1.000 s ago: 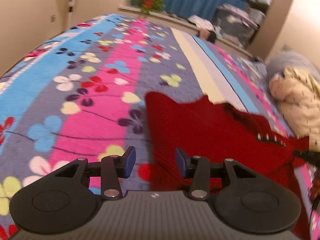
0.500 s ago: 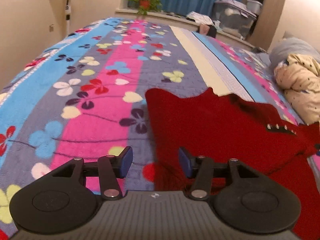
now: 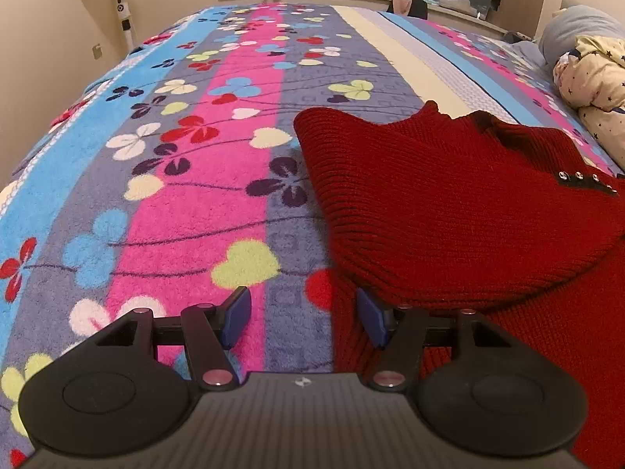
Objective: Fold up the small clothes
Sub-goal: 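Fold the held sleeve across the sweater body with the right tool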
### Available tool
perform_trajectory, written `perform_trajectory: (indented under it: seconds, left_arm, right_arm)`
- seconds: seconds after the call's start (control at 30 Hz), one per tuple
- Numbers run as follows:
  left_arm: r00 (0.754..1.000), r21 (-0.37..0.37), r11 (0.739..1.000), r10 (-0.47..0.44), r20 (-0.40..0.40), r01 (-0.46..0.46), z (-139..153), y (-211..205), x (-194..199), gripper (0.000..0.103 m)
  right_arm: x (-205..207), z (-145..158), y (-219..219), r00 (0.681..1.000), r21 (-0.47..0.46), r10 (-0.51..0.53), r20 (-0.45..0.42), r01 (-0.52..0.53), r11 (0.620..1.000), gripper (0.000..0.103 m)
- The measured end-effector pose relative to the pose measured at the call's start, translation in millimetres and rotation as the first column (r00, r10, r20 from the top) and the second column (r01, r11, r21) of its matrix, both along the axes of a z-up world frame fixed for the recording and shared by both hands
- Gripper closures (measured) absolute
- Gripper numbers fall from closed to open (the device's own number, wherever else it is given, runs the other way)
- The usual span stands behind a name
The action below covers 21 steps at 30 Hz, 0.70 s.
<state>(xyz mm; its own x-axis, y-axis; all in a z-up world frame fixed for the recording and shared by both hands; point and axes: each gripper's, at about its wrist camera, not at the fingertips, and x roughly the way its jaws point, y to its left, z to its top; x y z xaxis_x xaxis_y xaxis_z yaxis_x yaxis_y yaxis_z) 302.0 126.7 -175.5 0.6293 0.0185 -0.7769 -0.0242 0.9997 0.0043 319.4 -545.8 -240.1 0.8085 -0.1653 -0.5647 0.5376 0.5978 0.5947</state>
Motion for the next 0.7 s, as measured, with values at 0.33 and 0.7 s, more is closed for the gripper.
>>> perform_trajectory:
  seconds: [0.33,0.7]
  left_arm:
    - [1.0,0.001,1.0,-0.001,-0.001,0.001,0,1,1,0.036]
    - [1.0,0.006,1.0,-0.002,-0.004,0.002,2,-1,0,0.036]
  right_arm:
    - [0,33,-9,0.988,0.034,-0.04,0.152,0.035,0.999,0.088]
    - [-13,133,284,0.587,-0.605,0.797,0.143,-0.585,0.54,0.083]
